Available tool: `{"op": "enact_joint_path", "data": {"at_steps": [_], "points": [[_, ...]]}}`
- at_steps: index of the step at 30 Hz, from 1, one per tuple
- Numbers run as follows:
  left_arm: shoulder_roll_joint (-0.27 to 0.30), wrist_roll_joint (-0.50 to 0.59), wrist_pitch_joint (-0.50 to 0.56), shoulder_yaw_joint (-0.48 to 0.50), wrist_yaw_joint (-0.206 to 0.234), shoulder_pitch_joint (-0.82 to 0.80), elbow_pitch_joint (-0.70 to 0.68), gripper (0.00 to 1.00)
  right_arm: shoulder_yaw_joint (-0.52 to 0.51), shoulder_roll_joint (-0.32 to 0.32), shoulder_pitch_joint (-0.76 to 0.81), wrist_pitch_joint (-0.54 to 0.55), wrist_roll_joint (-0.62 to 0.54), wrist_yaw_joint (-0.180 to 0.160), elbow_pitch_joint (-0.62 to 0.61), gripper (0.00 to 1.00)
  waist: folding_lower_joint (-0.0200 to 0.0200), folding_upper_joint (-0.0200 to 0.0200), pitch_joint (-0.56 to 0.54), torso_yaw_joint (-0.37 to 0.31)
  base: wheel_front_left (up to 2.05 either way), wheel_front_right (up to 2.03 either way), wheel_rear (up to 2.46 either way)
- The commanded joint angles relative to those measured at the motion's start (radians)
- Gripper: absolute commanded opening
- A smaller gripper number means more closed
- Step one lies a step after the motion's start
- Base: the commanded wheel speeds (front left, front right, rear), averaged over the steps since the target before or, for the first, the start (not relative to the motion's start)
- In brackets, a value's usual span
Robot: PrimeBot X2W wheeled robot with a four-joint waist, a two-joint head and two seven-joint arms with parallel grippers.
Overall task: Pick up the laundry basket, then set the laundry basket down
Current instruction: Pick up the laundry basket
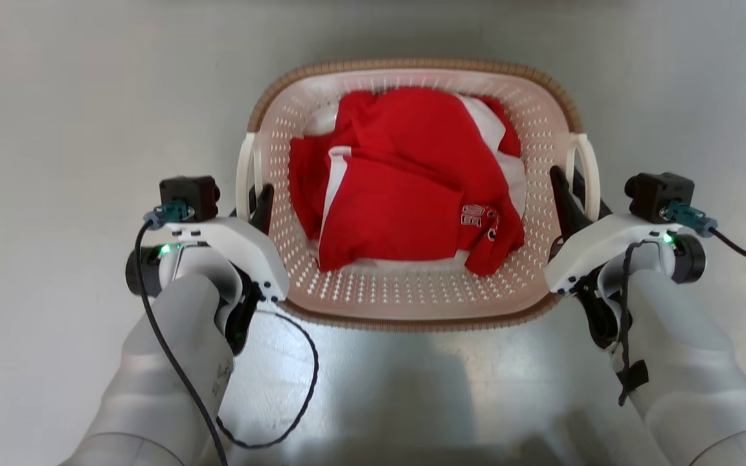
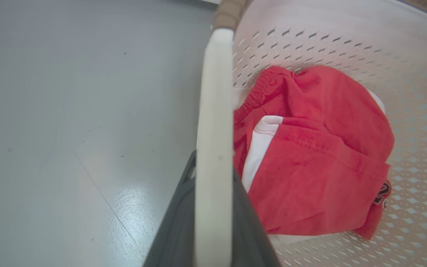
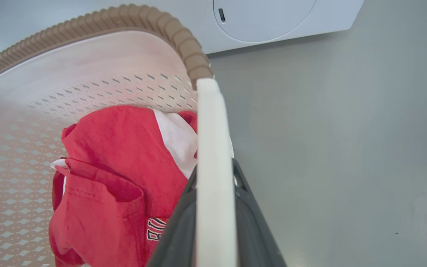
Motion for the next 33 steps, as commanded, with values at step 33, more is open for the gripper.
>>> {"op": "enact_joint_path", "data": {"at_steps": [33], "points": [[0.070,-0.340,0.170,-0.253,-0.003,0.336,0.063,0.00,0.366,0.051,0.206,0.139,0.306,0.007,0.239,0.00,0.0000,0.0000,-0.674,-0.049,0.00,0.00,0.00]]}}
